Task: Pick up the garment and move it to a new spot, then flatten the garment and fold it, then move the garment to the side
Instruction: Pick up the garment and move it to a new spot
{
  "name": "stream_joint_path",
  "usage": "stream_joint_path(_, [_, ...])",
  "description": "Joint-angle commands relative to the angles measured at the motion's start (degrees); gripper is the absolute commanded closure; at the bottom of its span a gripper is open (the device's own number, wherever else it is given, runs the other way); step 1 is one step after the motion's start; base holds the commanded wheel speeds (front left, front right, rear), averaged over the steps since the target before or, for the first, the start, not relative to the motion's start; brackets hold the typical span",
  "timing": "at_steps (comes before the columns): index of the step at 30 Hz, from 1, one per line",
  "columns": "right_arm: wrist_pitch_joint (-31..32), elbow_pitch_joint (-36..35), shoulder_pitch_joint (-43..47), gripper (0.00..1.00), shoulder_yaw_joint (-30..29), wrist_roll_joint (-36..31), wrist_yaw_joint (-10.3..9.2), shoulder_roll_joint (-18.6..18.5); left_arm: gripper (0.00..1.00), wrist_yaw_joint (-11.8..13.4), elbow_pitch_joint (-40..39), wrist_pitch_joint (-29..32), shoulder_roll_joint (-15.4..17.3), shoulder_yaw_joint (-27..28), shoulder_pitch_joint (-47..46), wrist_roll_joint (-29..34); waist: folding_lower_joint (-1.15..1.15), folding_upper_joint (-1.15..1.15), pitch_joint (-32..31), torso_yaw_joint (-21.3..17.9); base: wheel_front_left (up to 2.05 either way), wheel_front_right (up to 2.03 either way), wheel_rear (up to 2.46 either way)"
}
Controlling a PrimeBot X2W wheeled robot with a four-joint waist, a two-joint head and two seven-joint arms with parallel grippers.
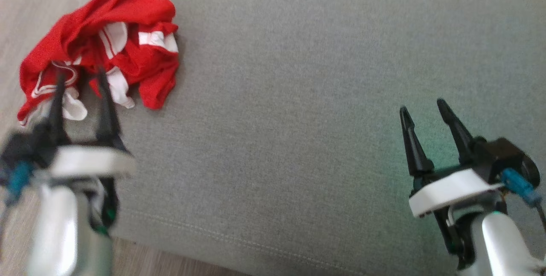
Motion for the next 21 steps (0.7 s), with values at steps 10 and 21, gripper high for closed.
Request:
stream_joint_path(10, [1.71,-4.44,-6.06,0.00,2.63,-0.70,0.44,-2.53,0.00,-2.40,24.48,0.98,12.35,7.74,-22.23,-3.29,0.00,0.00,9.00,-3.50,0.00,0.00,0.00])
stream_joint_path(21, [2.20,-6.00,-8.61,0.00,2.59,-1.04,0.44,-3.71,0.00,-5.04,46.38,4.40,19.96,7.24,-32.77,-4.21,0.00,0.00,15.56,-6.68,0.00,0.00,0.00])
